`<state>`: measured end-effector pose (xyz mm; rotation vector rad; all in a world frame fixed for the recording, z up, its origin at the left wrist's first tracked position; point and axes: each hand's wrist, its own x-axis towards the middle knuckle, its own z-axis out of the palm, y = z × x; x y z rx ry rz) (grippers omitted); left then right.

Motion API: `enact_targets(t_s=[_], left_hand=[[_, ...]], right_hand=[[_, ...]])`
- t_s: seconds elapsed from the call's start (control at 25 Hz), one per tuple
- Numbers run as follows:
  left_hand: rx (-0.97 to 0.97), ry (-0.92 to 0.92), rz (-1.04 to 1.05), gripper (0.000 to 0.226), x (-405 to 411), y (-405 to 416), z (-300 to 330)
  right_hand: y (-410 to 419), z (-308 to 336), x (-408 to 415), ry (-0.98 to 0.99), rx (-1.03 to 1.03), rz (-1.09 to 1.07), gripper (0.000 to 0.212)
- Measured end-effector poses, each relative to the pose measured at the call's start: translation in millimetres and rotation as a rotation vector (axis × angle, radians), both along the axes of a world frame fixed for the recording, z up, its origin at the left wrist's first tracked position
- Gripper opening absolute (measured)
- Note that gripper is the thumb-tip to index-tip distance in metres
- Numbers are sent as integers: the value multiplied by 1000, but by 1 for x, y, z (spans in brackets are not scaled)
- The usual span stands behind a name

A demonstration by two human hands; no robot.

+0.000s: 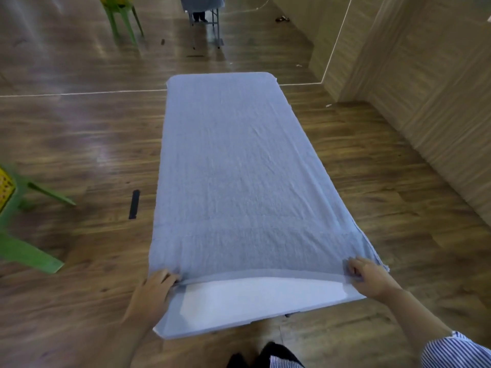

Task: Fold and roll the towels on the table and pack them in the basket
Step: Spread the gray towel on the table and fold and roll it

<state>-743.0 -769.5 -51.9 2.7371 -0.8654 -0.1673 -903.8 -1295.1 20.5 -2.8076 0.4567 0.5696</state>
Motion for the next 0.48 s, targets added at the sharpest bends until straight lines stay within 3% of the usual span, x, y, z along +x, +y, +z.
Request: enact_targets(t_s=[0.12, 0.48], left_hand=[[20, -20, -33, 31, -4, 0, 3], [12, -220, 18, 34, -14, -8, -2]], right_hand=[[-2, 1, -5, 37, 72, 20, 32], [-9, -13, 4, -9, 35, -79, 22]])
